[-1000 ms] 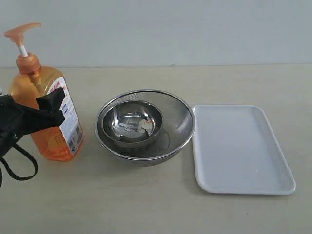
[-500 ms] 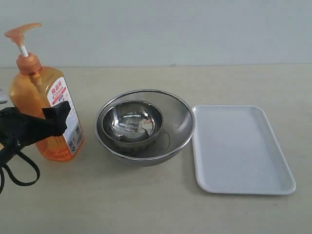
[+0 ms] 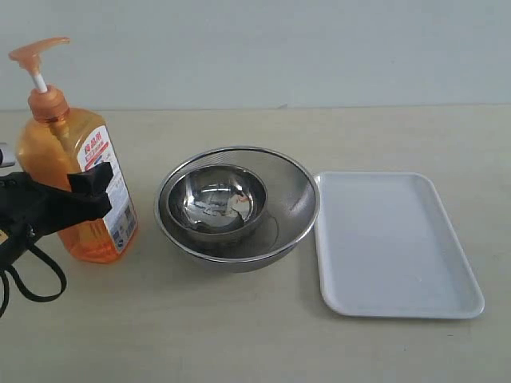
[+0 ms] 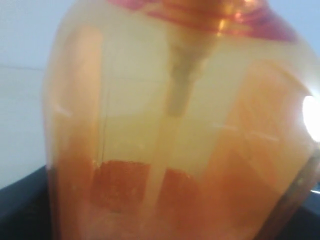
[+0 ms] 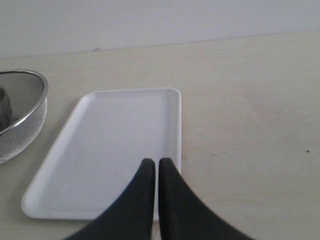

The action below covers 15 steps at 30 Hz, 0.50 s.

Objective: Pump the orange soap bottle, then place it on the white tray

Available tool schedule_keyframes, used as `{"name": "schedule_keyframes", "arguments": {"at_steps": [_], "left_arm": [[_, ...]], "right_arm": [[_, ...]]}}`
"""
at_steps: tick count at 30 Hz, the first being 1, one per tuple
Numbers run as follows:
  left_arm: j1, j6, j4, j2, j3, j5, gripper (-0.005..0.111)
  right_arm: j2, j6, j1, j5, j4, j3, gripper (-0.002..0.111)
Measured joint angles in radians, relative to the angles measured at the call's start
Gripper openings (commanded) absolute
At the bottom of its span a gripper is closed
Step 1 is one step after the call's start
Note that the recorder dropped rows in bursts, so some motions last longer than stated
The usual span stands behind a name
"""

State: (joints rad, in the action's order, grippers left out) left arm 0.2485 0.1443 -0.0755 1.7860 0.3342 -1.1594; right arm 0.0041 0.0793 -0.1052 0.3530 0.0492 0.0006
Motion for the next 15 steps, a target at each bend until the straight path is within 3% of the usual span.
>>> {"name": "schedule_keyframes", "arguments": {"at_steps": [7,15], "left_arm": [[0.0,-0.049,0.0,-0.005,0.0,0.002,0.012],[0.0,-0.158,0.004,-0.091,-0.002,0.126,0.011]], "right_arm": [[0.0,0.0,0.0,0.0,0.0,0.0,0.0],[0.0,0.0,0.0,0.0,0.0,0.0,0.0]]}}
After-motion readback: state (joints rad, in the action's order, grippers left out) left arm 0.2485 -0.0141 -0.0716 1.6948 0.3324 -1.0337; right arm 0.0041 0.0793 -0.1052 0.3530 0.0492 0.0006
